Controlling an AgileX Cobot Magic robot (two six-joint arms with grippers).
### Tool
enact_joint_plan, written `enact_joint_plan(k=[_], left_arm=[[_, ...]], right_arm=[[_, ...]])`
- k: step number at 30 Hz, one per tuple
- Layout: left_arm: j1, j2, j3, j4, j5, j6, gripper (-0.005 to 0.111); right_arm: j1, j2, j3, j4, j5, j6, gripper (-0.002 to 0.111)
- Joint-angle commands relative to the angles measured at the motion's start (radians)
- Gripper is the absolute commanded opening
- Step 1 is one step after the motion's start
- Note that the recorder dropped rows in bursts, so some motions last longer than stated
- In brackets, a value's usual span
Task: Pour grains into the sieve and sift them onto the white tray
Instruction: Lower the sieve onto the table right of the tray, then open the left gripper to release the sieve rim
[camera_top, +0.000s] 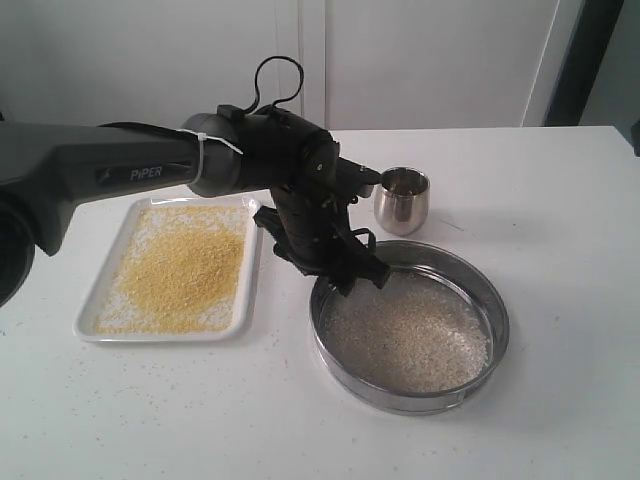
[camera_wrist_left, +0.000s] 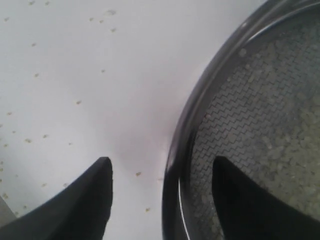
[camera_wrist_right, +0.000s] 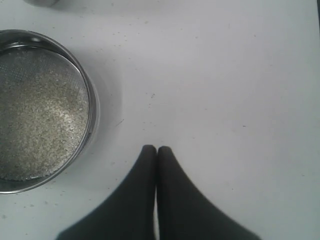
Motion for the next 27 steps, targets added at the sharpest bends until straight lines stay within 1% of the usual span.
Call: enact_joint_plan(k=[1, 8, 16, 21, 23, 24, 25, 26, 27], left_arm=[[-0.001, -0.002, -0.006, 0.002, 0.011, -0.008, 0.064], [-0.001, -0.008, -0.006, 0.002, 0.019, -0.008, 0.064], [-0.001, -0.07, -0.006, 0.002, 0.063, -0.008, 0.064], [-0.003, -0.119, -0.006, 0.002, 0.108, -0.008, 0.057], [-0.003, -0.145, -0.006, 0.004, 0.124, -0.008, 0.049], [-0.003, -0.16, -0.006, 0.004, 0.141, -0.008, 0.038], [-0.003, -0.166, -0.006, 0.004, 0.15, -0.008, 0.033], [-0.003, -0.178, -0.006, 0.004, 0.174, -0.008, 0.02], [-0.001, -0.181, -0.006, 0.004, 0.184, -0.008, 0.014]], right_arm=[[-0.005, -0.003, 0.003, 0.0, -0.009, 0.0, 0.0], [-0.005, -0.003, 0.003, 0.0, -0.008, 0.0, 0.0], [-0.005, -0.003, 0.003, 0.0, -0.008, 0.0, 0.0], [-0.005, -0.003, 0.003, 0.0, -0.008, 0.0, 0.0], [-0.005, -0.003, 0.003, 0.0, -0.008, 0.0, 0.0], [-0.005, -0.003, 0.003, 0.0, -0.008, 0.0, 0.0], [-0.005, -0.003, 0.003, 0.0, -0.008, 0.0, 0.0], [-0.005, -0.003, 0.003, 0.0, -0.008, 0.0, 0.0], [-0.005, -0.003, 0.003, 0.0, -0.008, 0.0, 0.0]])
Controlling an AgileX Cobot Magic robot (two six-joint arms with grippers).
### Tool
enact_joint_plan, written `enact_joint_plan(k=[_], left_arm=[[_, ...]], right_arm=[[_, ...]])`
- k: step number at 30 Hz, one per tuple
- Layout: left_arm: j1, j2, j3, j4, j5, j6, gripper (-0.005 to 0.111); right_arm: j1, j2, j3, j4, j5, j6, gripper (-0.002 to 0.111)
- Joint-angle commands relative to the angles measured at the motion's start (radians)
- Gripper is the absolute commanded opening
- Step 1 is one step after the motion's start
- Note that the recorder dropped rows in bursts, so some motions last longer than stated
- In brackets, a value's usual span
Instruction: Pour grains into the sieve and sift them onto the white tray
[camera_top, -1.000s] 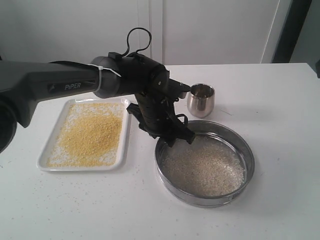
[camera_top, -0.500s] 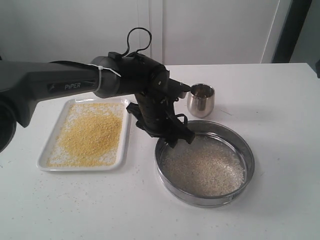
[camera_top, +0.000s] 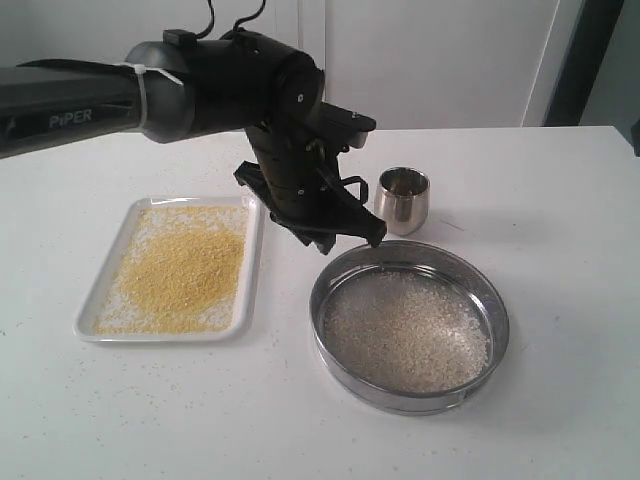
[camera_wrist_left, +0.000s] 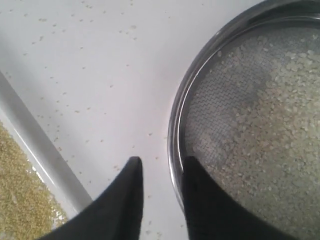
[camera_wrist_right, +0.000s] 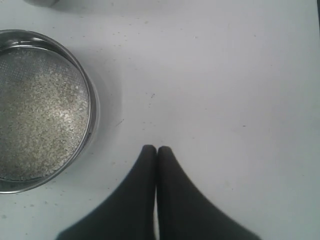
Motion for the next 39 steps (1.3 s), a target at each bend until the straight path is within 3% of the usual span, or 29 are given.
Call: enact_joint_plan(k=[1, 22, 33, 39], left_arm=[[0.005, -0.037, -0.006, 0.0, 0.067, -0.008, 0.001], [0.262, -0.091, -0.001, -0.006, 0.367, 0.025, 0.0], [0.432, -0.254, 0.155, -0.038, 0.363, 0.025, 0.0], [0.468, -0.364, 0.256, -0.078, 0.319, 0.053, 0.0]], right_arm=[[-0.005, -0.003, 0.003, 0.0, -0.008, 0.0, 0.0], [-0.005, -0.003, 0.003, 0.0, -0.008, 0.0, 0.0], [-0.005, -0.003, 0.003, 0.0, -0.009, 0.0, 0.0], [-0.005, -0.003, 0.003, 0.0, -0.009, 0.0, 0.0]])
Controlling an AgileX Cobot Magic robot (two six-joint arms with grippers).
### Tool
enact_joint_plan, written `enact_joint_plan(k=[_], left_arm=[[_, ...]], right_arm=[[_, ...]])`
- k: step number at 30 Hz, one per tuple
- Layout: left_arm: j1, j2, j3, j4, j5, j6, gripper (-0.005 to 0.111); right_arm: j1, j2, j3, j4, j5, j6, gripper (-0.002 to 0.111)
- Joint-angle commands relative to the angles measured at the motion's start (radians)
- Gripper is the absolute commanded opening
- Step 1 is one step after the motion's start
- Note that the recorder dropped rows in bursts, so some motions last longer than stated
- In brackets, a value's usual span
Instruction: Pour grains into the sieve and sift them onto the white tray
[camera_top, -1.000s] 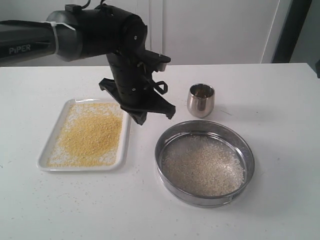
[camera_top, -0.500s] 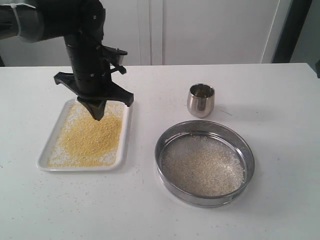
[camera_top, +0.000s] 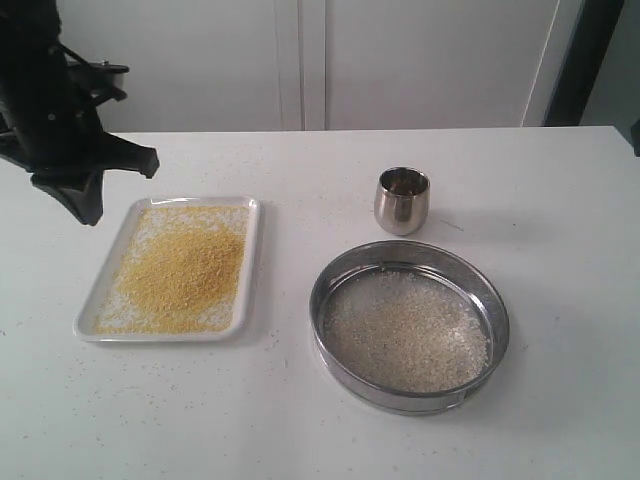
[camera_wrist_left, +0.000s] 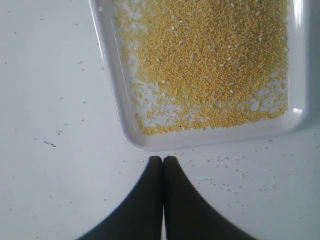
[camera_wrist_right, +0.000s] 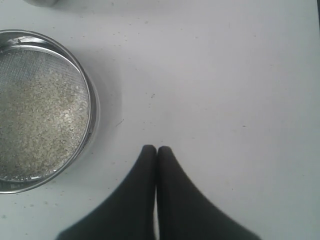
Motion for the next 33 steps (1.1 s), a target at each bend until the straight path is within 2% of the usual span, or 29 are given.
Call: enact_joint_plan(k=[1, 12, 15, 24, 28, 33], left_arm=[[0.01, -0.1, 0.068, -0.032, -0.021, 0.025, 0.0], [0.024, -0.272, 0.206, -0.052, -0.102, 0.04, 0.0], [0.072, -0.293, 0.245, -0.126, -0.112, 0.096, 0.0], [0.284, -0.367, 0.332, -0.309, -0.121, 0.233, 0.0], [0.326, -0.393, 0.363, -0.308, -0.117, 0.254, 0.0], [0.328, -0.399, 0.364, -0.258, -0.111, 0.254, 0.0]], right_arm=[[-0.005, -0.003, 0.003, 0.0, -0.009, 0.0, 0.0], [-0.005, -0.003, 0.003, 0.0, -0.007, 0.0, 0.0], [-0.005, -0.003, 0.003, 0.0, -0.007, 0.0, 0.0], [-0.005, -0.003, 0.003, 0.0, -0.01, 0.0, 0.0], [-0.005, -0.003, 0.003, 0.0, -0.009, 0.0, 0.0], [-0.005, -0.003, 0.003, 0.0, -0.007, 0.0, 0.0]])
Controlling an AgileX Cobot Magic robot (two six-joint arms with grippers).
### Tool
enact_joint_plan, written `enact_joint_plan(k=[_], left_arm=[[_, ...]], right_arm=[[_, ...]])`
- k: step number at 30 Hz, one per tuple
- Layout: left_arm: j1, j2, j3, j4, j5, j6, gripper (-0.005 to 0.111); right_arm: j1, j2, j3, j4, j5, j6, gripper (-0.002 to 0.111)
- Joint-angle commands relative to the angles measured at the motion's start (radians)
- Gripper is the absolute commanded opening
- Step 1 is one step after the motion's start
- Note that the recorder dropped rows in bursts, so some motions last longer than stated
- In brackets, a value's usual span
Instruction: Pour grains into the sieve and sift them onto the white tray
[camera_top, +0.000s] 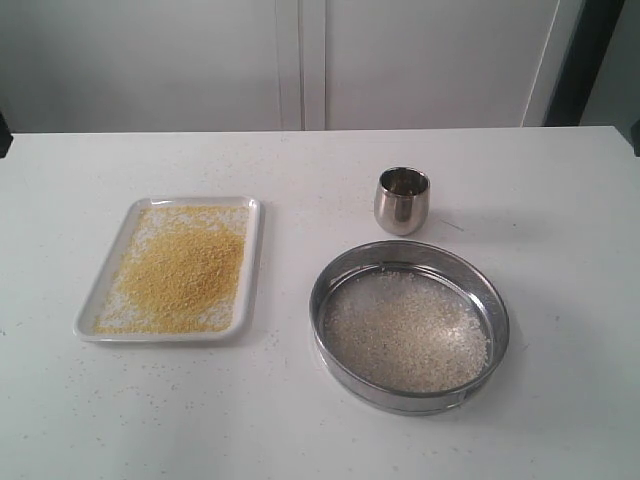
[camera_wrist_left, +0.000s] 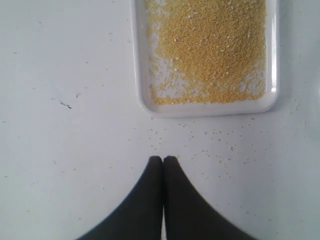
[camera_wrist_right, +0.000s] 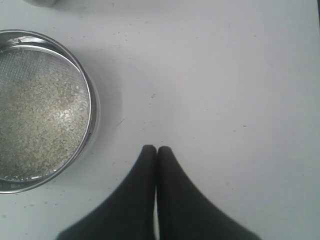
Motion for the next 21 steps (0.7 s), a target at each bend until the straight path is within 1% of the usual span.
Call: enact_joint_plan(k=[1, 14, 19, 21], left_arm=[[0.005, -0.012, 0.008, 0.015, 0.018, 0.011, 0.0], [0.005, -0.012, 0.008, 0.015, -0.082, 0.011, 0.0], [0.005, -0.018, 0.008, 0.018, -0.063, 0.011, 0.0], [0.005, -0.05, 0.018, 0.013, -0.07, 0.011, 0.0]], right_arm=[[-0.005, -0.003, 0.003, 0.0, -0.007, 0.0, 0.0], [-0.005, -0.003, 0.003, 0.0, -0.009, 0.0, 0.0], [-0.005, -0.003, 0.003, 0.0, -0.007, 0.0, 0.0], [-0.005, -0.003, 0.003, 0.0, -0.007, 0.0, 0.0]])
